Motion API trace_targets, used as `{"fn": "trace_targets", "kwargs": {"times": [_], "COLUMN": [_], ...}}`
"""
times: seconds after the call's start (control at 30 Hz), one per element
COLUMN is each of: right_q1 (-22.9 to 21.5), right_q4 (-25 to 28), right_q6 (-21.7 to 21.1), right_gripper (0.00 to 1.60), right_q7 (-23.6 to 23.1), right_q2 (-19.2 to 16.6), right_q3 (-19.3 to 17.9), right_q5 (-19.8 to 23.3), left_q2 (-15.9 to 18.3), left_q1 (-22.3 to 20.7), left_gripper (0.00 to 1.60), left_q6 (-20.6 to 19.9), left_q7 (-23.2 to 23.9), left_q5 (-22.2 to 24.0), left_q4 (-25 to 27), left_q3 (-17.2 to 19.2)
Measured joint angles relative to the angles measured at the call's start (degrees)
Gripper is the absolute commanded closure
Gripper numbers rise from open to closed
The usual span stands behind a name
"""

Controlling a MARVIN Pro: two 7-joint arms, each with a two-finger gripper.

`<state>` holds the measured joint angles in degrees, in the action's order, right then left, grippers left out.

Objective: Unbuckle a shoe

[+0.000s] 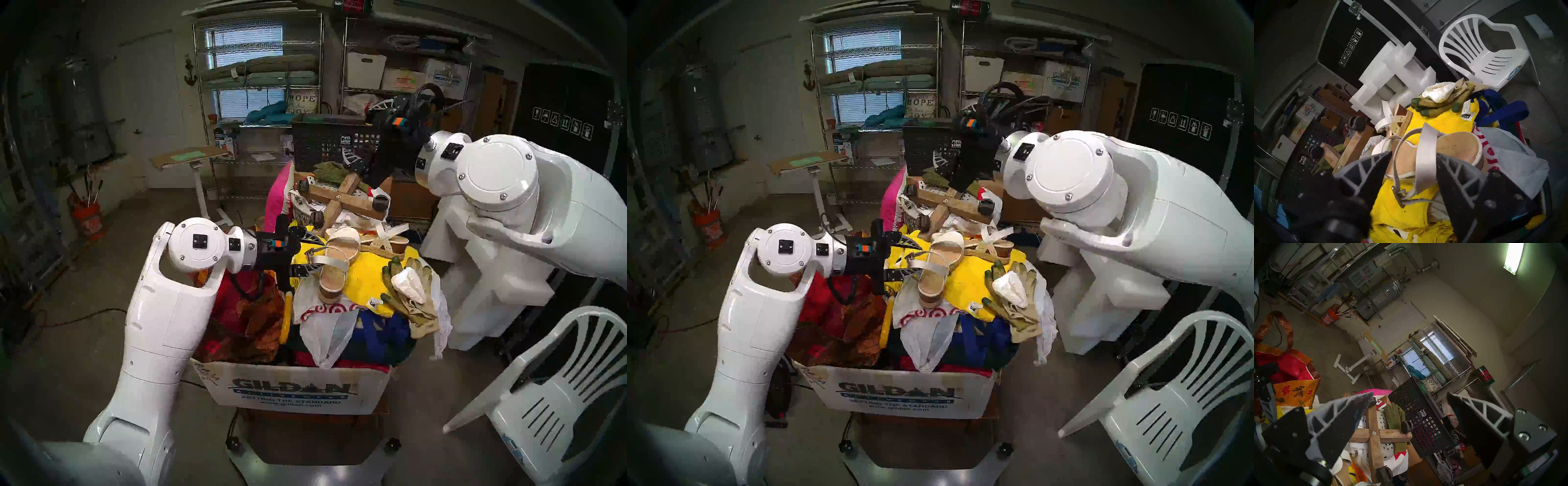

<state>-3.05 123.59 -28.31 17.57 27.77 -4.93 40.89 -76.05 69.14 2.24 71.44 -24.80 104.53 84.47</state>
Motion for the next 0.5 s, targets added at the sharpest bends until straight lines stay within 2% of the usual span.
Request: {"fn": "trace_targets", "kwargs": {"times": [0.07, 0.27, 0.37, 0.43, 0.5], "right_q1": [0.0, 0.0, 0.0, 0.0, 0.0], "right_q4": [0.0, 0.0, 0.0, 0.0, 0.0], "right_q6": [0.0, 0.0, 0.0, 0.0, 0.0], "right_gripper": [0.0, 0.0, 0.0, 0.0, 0.0], "right_q7": [0.0, -0.01, -0.01, -0.01, -0.01], "right_q2": [0.0, 0.0, 0.0, 0.0, 0.0], "right_q3": [0.0, 0.0, 0.0, 0.0, 0.0], "right_q5": [0.0, -0.01, -0.01, -0.01, -0.01], "left_q2": [0.41, 1.84, 2.48, 2.56, 2.56], "left_q1": [-0.54, -1.4, -0.96, -0.43, 0.33], "left_gripper": [0.33, 0.33, 0.36, 0.46, 0.45], "left_q6": [-0.48, -1.36, -1.8, -2.05, -2.41], "left_q7": [0.47, 2.63, 4.05, 4.49, 5.11], "left_q5": [0.39, 1.56, 2.21, 2.42, 2.69], "left_q4": [0.0, 0.01, 0.68, 1.23, 1.93], "left_q3": [1.35, 4.59, 5.56, 5.76, 5.76]}}
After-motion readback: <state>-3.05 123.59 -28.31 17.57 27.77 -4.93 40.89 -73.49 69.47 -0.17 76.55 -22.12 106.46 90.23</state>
